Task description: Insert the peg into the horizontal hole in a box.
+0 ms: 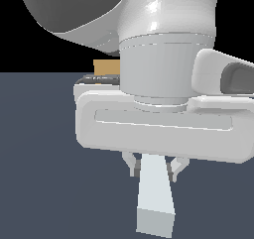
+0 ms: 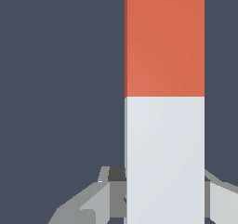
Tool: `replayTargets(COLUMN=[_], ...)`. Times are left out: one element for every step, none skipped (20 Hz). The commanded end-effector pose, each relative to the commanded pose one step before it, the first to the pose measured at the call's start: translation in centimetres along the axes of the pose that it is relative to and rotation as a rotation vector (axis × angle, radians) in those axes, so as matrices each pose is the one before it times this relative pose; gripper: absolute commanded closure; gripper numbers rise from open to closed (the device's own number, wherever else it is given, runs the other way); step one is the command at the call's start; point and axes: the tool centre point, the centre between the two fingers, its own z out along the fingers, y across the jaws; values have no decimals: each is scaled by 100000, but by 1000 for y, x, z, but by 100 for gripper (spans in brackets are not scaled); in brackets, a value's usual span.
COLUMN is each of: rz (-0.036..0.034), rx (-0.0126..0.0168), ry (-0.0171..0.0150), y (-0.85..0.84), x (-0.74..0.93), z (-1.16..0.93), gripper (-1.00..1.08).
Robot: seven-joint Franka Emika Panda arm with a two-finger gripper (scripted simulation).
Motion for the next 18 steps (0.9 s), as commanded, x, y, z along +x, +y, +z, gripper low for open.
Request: replayTargets(rz=[-2844,-1056,-1025,-985,-947,-912,-876,-834,-784,-721,-646,-565,-483,-400,-313,-229,-138,-48], rx=[-329,-3,-4,-4,-4,-3,-3,-2,-2,-2,-2,-2,-1,-1,-1,0,1,1], ry=[-26,-7,-9,-10,-11,-9,-6,-3,-1,-2,-3,-3,-3,-1,1,3,6,8], y=[-895,-349,-337,-324,-310,-294,-277,-259,-240,-219,-196,-171,-146,-119,-91,-63,-34,-5], x=[2988,1135,1102,1059,1018,986,954,916,865,796,713,625,535,444,351,260,165,70], z=[-1207,-405,-394,-379,-365,-355,-345,-332,-315,-290,-260,-228,-196,-163,-130,-96,-63,-29], gripper=[108,108,108,108,108,108,108,108,108,108,108,108,108,108,108,108,108,108])
